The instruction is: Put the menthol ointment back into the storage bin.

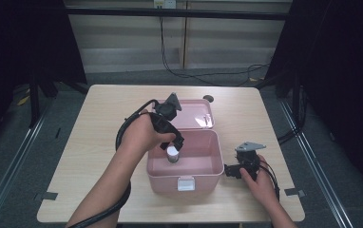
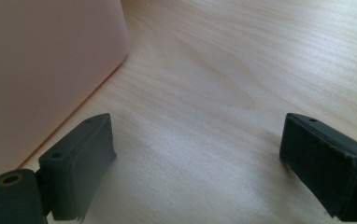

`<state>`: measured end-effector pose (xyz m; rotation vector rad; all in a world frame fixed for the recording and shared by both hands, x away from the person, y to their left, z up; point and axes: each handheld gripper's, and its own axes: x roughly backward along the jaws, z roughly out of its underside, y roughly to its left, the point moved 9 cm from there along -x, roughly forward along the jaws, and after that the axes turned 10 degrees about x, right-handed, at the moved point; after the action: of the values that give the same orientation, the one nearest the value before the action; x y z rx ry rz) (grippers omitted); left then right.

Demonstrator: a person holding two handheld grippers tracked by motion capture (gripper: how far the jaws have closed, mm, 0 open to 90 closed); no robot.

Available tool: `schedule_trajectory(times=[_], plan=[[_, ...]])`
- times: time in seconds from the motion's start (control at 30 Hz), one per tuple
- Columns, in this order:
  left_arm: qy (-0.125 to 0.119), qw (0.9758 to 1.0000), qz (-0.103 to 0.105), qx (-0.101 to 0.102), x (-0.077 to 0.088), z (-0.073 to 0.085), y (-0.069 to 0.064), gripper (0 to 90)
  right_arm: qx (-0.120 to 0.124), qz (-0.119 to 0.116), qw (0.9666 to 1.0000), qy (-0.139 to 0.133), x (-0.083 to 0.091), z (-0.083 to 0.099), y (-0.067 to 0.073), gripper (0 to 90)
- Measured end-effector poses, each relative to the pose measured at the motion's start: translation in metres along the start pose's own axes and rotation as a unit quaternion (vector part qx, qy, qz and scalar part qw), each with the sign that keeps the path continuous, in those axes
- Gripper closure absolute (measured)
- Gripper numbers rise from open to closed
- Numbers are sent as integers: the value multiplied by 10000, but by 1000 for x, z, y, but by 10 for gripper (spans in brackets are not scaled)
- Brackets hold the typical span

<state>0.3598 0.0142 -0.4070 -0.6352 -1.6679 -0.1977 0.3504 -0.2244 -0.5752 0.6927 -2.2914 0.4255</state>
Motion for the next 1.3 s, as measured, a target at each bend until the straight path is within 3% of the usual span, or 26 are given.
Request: schedule_trajectory(times=[0.53, 0.83, 1.3], plan=[[-160, 9998, 39, 76, 23, 7, 22, 238, 3, 1, 10000, 2, 0, 0, 0, 95], [-233, 9996, -14, 186, 39, 16, 44, 238, 2, 0, 10000, 1, 0, 0, 0, 95], [-313, 9989, -47, 351, 48, 31, 74, 236, 0, 2, 10000, 1, 0, 0, 0, 95]])
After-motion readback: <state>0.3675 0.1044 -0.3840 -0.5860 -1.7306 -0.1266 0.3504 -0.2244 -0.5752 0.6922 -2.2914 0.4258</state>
